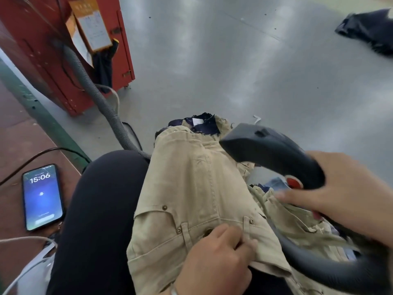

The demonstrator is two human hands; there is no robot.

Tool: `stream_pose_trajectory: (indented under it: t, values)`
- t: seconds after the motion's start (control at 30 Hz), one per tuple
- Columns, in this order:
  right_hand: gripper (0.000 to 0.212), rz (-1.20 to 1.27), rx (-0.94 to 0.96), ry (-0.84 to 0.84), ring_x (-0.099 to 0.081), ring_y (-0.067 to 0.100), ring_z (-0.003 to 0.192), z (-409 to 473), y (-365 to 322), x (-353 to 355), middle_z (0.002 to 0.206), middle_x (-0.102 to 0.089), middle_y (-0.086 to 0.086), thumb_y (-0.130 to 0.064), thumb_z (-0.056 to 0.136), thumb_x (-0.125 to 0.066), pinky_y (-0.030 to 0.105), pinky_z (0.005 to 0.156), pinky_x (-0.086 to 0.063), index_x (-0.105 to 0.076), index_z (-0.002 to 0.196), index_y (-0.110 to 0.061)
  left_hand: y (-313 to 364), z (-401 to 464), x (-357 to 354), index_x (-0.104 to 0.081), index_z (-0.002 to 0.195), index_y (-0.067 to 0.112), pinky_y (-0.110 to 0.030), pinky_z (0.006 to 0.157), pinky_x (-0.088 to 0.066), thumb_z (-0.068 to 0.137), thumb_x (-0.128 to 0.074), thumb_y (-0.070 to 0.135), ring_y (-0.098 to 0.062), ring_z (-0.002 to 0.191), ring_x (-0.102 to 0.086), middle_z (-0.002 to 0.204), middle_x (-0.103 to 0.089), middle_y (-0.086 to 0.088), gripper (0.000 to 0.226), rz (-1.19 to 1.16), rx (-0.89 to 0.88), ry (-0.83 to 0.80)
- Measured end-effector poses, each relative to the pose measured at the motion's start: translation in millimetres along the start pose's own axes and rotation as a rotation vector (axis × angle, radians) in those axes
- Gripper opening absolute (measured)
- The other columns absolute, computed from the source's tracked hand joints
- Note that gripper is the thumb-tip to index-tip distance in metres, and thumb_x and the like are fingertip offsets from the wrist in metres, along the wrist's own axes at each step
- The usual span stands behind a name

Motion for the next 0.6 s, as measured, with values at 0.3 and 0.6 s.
stream_pose_trajectory:
  t: [0.3, 0.6]
  values:
    - [0.01, -0.129, -0.082, -0.258, -0.057, 0.006, 0.04, 5, 19, -33, 0.054, -0.063, -0.004, -0.025, 0.076, -0.07, 0.021, 0.043, -0.044, -0.061, 0.079, -0.023, -2, 1, 1, -0.072, 0.068, 0.025, -0.023, 0.038, -0.042, 0.065, -0.047, 0.025, -0.013, 0.055, -0.054, 0.061, -0.053, 0.005, 0.025, 0.063, -0.011, -0.049]
    - [0.01, 0.128, -0.077, -0.12, -0.045, 0.019, 0.03, 81, 3, -41, 0.046, -0.055, 0.007, -0.006, 0.079, -0.066, 0.02, 0.034, -0.036, -0.056, 0.076, -0.007, -3, 1, 8, -0.058, 0.062, 0.021, -0.026, 0.034, -0.035, 0.061, -0.046, 0.01, -0.018, 0.05, -0.046, 0.059, -0.047, 0.003, 0.016, 0.22, 0.061, 0.011]
Point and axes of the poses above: each hand's wrist, its own z-axis towards the middle knuckle, its own x-axis out of the back of the hand, y = z × x, the point moved 2 cm from there along z, towards the middle knuckle
